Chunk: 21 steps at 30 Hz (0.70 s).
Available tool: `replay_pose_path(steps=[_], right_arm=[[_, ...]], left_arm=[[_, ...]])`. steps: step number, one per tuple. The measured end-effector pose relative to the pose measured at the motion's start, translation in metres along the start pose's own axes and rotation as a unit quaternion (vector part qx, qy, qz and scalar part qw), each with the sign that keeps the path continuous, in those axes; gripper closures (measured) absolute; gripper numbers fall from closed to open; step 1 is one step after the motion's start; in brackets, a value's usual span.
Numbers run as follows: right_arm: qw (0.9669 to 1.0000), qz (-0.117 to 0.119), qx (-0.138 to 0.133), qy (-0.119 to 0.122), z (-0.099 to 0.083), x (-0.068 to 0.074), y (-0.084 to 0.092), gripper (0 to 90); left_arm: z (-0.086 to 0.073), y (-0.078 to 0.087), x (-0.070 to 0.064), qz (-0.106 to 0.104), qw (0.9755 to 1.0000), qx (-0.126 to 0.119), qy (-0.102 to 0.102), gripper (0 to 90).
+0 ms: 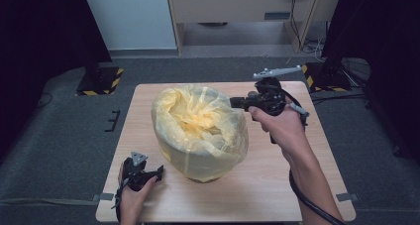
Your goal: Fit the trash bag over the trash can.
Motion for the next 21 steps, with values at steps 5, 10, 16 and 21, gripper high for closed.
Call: replay_pose_path(steps=[5, 10, 16, 21], right_arm=[[0.9998, 0.007, 0.016, 0.014, 0.008, 0.012, -0.023, 88.4], [0.9992, 0.012, 0.03, 0.023, 0.014, 0.022, -0.042, 88.0], [0.9986, 0.016, 0.041, 0.03, 0.02, 0.03, -0.06, 87.5], [0.9979, 0.021, 0.05, 0.035, 0.022, 0.037, -0.077, 87.4]], left_arm=[[0.0, 0.0, 0.0, 0.0, 1.0, 0.0, 0.001, 8.5], [0.0, 0.0, 0.0, 0.001, 1.0, 0.0, 0.001, 8.5], [0.0, 0.0, 0.0, 0.001, 1.0, 0.0, 0.001, 8.5], [0.0, 0.0, -0.001, 0.001, 1.0, 0.0, 0.002, 8.2]])
Point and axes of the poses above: each handheld gripper's, and its own axes: y roughly backward along the jaws, z roughly out of its top, x roughly to its left, the point moved 3 cm from there along -y, roughly forward along the jaws, and after that the axes turned 2 degrees about -x, right-handed, at the moved point
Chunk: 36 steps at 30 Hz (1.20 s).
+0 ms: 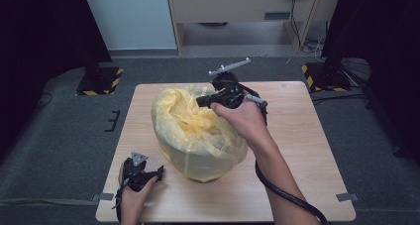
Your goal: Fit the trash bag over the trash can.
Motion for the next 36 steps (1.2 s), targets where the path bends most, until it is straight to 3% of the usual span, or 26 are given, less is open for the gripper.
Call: replay_pose_path(steps=[10, 15, 17, 23, 27, 36], right_arm=[[0.9997, -0.003, 0.013, 0.019, 0.01, 0.013, -0.026, 85.5], [0.9991, -0.019, 0.023, 0.031, 0.012, 0.017, -0.037, 84.6], [0.9977, -0.041, 0.039, 0.038, 0.011, 0.016, -0.048, 85.0], [0.995, -0.061, 0.068, 0.04, 0.005, 0.012, -0.066, 85.0], [0.991, -0.077, 0.103, 0.036, -0.002, 0.008, -0.082, 84.9], [0.9847, -0.081, 0.152, 0.029, -0.011, 0.004, -0.097, 85.6]], left_arm=[[0.0, 0.0, 0.0, 0.0, 1.0, 0.0, 0.0, 8.0], [0.0, 0.0, -0.001, 0.0, 1.0, 0.0, 0.0, 7.7], [0.0, 0.0, -0.002, 0.0, 1.0, 0.001, -0.001, 7.7], [0.001, -0.001, -0.004, -0.004, 1.0, 0.001, -0.004, 7.6], [0.001, -0.001, -0.007, -0.006, 1.0, 0.001, -0.006, 7.4], [0.002, -0.002, -0.009, -0.008, 0.9999, 0.001, -0.008, 7.2]])
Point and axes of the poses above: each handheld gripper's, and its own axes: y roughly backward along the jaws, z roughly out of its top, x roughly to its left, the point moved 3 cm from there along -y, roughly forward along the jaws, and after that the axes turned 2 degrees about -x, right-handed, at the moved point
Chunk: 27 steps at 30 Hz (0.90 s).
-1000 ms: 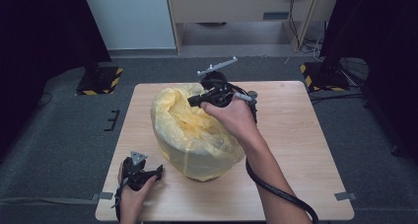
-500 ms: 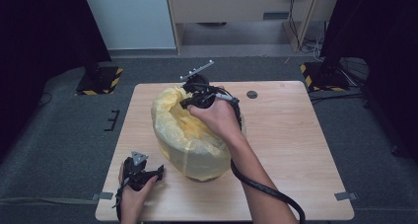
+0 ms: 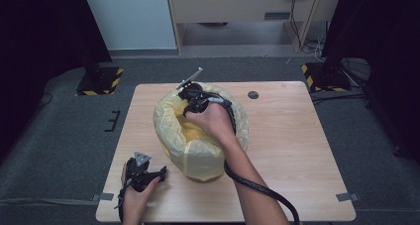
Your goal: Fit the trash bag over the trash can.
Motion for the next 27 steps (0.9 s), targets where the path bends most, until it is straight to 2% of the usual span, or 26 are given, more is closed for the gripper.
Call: replay_pose_path(steps=[10, 18, 23, 27], right_arm=[[0.9991, 0.018, 0.037, 0.01, -0.001, 0.006, -0.012, 86.6], [0.9982, 0.029, 0.048, 0.023, -0.002, 0.009, -0.014, 90.0], [0.999, 0.03, 0.029, 0.016, 0.001, 0.008, -0.008, 90.0], [0.9994, 0.027, 0.014, 0.019, 0.003, 0.01, 0.001, 90.0]], left_arm=[[0.0, 0.0, -0.001, -0.001, 1.0, 0.0, -0.001, 7.2], [0.0, 0.0, -0.001, -0.002, 1.0, 0.0, -0.001, 7.2], [0.0, 0.0, -0.001, -0.002, 1.0, 0.0, -0.001, 7.2], [0.0, 0.0, -0.002, -0.002, 1.0, 0.0, -0.002, 7.1]])
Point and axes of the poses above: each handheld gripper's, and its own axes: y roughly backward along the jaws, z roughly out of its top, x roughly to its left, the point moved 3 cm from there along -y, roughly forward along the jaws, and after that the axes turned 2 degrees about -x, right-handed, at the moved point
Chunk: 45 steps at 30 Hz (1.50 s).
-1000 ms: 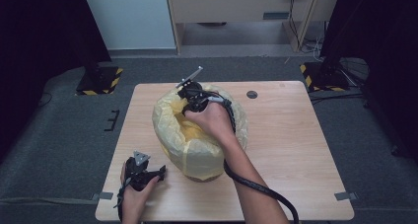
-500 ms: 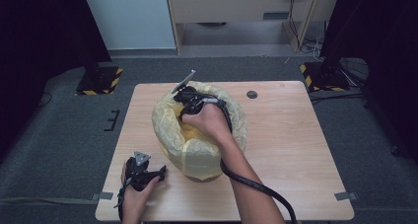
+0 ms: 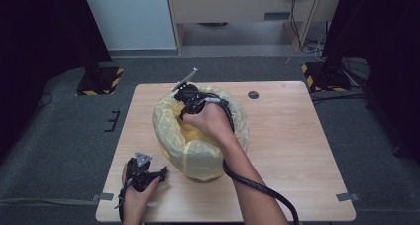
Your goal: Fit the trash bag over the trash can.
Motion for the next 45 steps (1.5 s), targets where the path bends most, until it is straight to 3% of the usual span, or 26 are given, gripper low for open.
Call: replay_pose_path(steps=[7, 16, 30, 38, 45], right_arm=[[0.9993, -0.003, -0.035, 0.009, 0.002, 0.006, 0.021, 90.0], [0.9977, 0.003, -0.067, 0.0, -0.001, 0.004, 0.042, 90.0], [0.9956, 0.016, -0.092, 0.004, -0.008, 0.007, 0.061, 90.0], [0.9948, 0.029, -0.097, 0.012, -0.006, 0.016, 0.059, 90.0], [0.9958, 0.036, -0.083, 0.012, 0.0, 0.022, 0.04, 90.0]], left_arm=[[0.0, 0.0, -0.001, -0.001, 1.0, 0.0, -0.001, 7.0], [0.0, 0.0, -0.001, -0.001, 1.0, 0.0, -0.001, 7.0], [0.0, 0.0, -0.002, -0.002, 1.0, 0.0, -0.001, 7.0], [0.0, 0.0, -0.003, -0.002, 1.0, 0.0, -0.002, 6.9], [0.0, 0.0, -0.003, -0.003, 1.0, 0.0, -0.003, 6.9]])
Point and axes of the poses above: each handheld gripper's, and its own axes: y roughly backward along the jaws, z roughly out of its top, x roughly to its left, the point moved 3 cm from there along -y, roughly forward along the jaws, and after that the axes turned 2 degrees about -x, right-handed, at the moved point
